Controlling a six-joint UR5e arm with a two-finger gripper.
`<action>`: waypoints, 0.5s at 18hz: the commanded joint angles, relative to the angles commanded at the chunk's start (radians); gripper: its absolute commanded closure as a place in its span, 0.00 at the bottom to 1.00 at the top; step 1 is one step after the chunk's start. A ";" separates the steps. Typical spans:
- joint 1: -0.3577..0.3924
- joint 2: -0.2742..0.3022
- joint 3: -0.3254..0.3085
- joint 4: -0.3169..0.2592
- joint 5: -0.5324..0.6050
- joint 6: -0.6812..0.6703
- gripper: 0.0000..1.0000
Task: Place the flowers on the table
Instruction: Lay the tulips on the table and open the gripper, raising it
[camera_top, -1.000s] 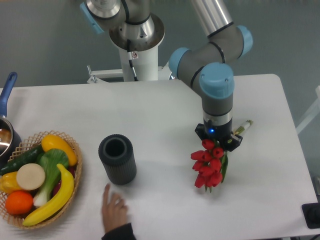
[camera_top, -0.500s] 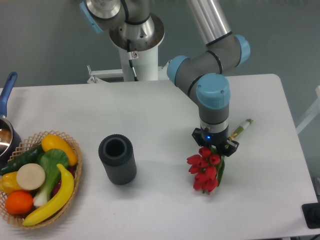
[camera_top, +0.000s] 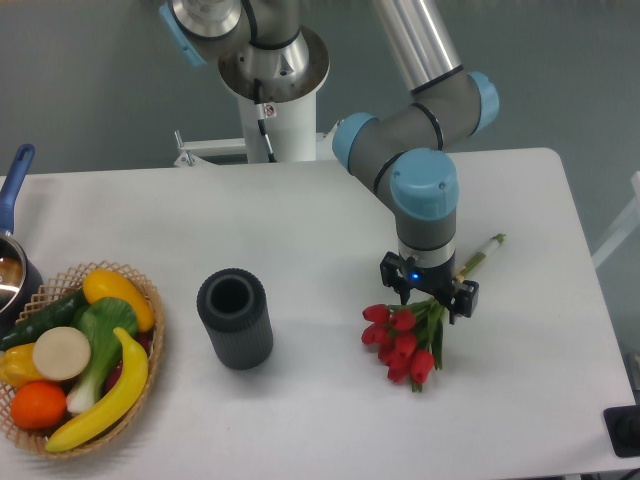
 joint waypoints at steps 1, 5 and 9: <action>0.001 0.026 0.000 0.000 0.000 0.002 0.00; 0.032 0.113 0.009 -0.017 0.002 0.052 0.00; 0.104 0.137 0.064 -0.147 -0.011 0.228 0.00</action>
